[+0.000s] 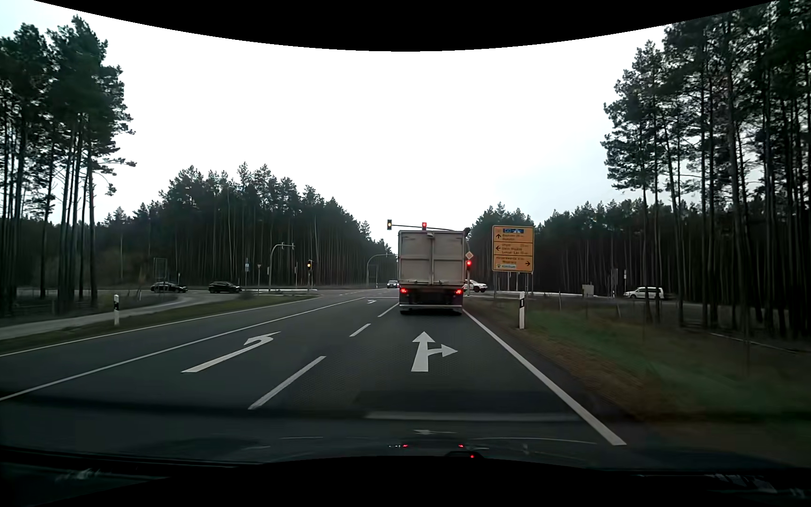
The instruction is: Follow the waypoints while adhering to traffic rules and regulations
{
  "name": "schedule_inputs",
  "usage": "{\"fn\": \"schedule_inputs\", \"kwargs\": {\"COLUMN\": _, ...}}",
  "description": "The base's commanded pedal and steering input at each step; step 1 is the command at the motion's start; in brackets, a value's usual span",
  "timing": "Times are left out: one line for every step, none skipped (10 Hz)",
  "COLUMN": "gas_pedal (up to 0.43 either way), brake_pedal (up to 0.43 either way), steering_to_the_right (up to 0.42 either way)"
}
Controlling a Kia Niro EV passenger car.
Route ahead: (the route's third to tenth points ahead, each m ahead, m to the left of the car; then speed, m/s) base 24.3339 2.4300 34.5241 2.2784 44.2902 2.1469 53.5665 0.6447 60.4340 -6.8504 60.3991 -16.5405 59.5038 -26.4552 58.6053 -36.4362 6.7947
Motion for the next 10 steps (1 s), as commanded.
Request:
{"fn": "schedule_inputs", "kwargs": {"gas_pedal": 0.0, "brake_pedal": 0.256, "steering_to_the_right": 0.0}}
{"fn": "schedule_inputs", "kwargs": {"gas_pedal": 0.0, "brake_pedal": 0.25, "steering_to_the_right": 0.0}}
{"fn": "schedule_inputs", "kwargs": {"gas_pedal": 0.0, "brake_pedal": 0.244, "steering_to_the_right": 0.0}}
{"fn": "schedule_inputs", "kwargs": {"gas_pedal": 0.0, "brake_pedal": 0.232, "steering_to_the_right": 0.0}}
{"fn": "schedule_inputs", "kwargs": {"gas_pedal": 0.0, "brake_pedal": 0.232, "steering_to_the_right": 0.0}}
{"fn": "schedule_inputs", "kwargs": {"gas_pedal": 0.0, "brake_pedal": 0.232, "steering_to_the_right": 0.0}}
{"fn": "schedule_inputs", "kwargs": {"gas_pedal": 0.0, "brake_pedal": 0.232, "steering_to_the_right": 0.0}}
{"fn": "schedule_inputs", "kwargs": {"gas_pedal": 0.0, "brake_pedal": 0.226, "steering_to_the_right": 0.001}}
{"fn": "schedule_inputs", "kwargs": {"gas_pedal": 0.0, "brake_pedal": 0.226, "steering_to_the_right": 0.0}}
{"fn": "schedule_inputs", "kwargs": {"gas_pedal": 0.0, "brake_pedal": 0.22, "steering_to_the_right": 0.0}}
